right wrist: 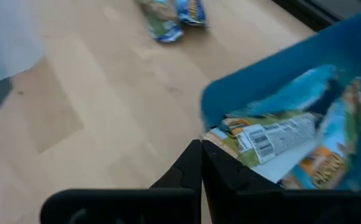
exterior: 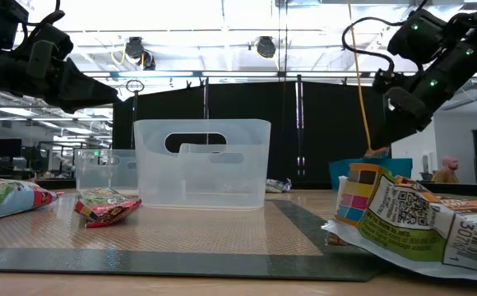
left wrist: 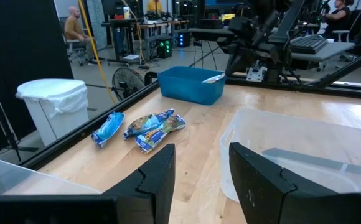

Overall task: Pick and place Granola Bars by type
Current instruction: Put the yellow granola bar into the blue bin

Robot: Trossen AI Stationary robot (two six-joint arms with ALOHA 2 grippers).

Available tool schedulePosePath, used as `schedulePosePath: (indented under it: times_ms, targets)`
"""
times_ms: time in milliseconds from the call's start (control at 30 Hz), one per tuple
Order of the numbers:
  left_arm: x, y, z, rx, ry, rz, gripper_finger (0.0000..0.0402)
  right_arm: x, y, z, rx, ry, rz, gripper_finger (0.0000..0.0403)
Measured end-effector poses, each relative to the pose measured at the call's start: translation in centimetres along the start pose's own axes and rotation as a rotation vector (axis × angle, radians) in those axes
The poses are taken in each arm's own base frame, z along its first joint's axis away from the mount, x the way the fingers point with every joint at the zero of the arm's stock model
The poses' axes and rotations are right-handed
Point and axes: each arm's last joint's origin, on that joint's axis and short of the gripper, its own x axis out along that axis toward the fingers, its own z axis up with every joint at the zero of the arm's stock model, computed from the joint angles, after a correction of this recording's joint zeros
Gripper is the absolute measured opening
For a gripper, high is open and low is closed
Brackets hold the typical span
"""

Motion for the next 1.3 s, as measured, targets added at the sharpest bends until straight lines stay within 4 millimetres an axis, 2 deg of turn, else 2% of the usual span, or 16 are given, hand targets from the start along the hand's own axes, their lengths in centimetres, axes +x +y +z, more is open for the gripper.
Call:
schedulePosePath:
  times_ms: [167, 333, 700, 1033, 1167, 1300]
  targets:
    - [0.0, 0.0, 0.0, 0.0, 0.0, 0.0, 0.0157, 0.0, -0.2, 0.0, 0.009, 0.001, -0.038, 0.0]
    - [0.0, 0.0, 0.0, 0.0, 0.0, 0.0, 0.0157, 0.1, -0.7, -0.4, 0.024, 0.02, -0.192, 0.0]
    - [0.0, 0.0, 0.0, 0.0, 0.0, 0.0, 0.0157, 1.5, -1.2, -0.5, 0.031, 0.066, -0.364, 0.0]
    - [0.0, 0.0, 0.0, 0.0, 0.0, 0.0, 0.0157, 2.7, -1.1, 0.4, -0.006, -0.007, -0.425, 0.0]
    - [0.0, 0.0, 0.0, 0.0, 0.0, 0.0, 0.0157, 2.9, -0.7, 1.0, -0.027, -0.055, -0.351, 0.0]
    - [0.0, 0.0, 0.0, 0.0, 0.0, 0.0, 0.0157, 2.9, 0.2, 2.1, -0.059, -0.134, -0.061, 0.0]
